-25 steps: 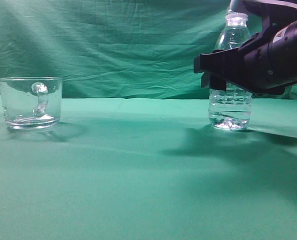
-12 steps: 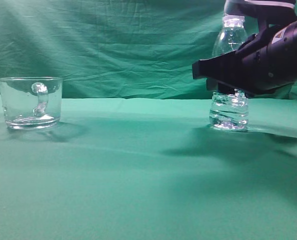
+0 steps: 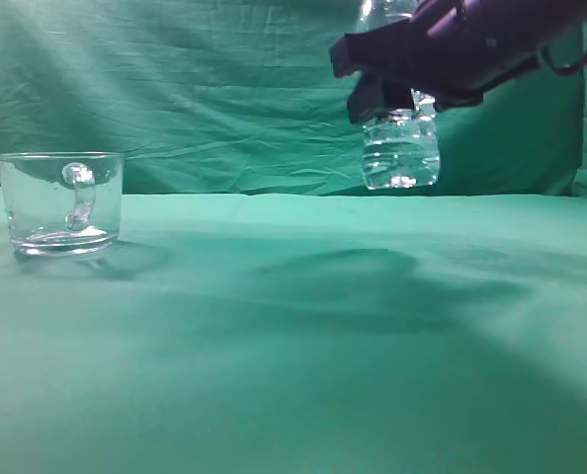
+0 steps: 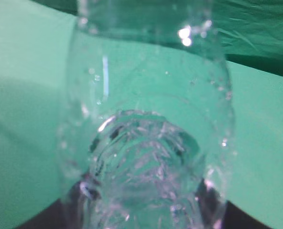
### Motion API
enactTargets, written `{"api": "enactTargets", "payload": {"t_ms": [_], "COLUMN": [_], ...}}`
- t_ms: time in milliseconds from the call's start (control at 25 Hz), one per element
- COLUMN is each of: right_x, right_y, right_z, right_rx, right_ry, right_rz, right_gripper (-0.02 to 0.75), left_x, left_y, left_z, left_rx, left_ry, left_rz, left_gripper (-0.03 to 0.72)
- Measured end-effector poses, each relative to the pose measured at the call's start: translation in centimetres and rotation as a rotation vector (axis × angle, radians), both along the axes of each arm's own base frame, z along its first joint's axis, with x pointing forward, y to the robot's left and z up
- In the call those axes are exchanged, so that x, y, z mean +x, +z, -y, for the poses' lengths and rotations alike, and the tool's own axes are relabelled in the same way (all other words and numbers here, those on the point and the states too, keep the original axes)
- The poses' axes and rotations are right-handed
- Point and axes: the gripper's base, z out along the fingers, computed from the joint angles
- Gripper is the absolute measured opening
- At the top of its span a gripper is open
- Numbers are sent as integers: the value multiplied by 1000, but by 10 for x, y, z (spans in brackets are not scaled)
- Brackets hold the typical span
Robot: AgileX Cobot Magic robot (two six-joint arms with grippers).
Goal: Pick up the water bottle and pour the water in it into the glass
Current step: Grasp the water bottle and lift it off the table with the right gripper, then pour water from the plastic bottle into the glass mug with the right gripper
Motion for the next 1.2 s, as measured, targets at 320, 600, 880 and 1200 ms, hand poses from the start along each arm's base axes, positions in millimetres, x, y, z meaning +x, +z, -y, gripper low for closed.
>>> {"api": "enactTargets", "payload": {"t_ms": [320, 600, 880, 1200], "right_x": [21, 30, 43, 58], "right_y": [48, 85, 68, 36], "right_z": [-35, -79, -125, -158], "right_rx": [-213, -382, -577, -800], "right_ry": [153, 310, 441, 519], "right_rz": [-89, -4, -18, 39], "right_gripper": [338, 338, 338, 338], "left_x": [0, 0, 0, 0], "left_y": [0, 0, 0, 0], "left_z": [0, 0, 0, 0], "left_rx": [0, 0, 0, 0], "left_ry": [0, 0, 0, 0], "left_rz": [0, 0, 0, 0], "left_gripper": [0, 0, 0, 0]}}
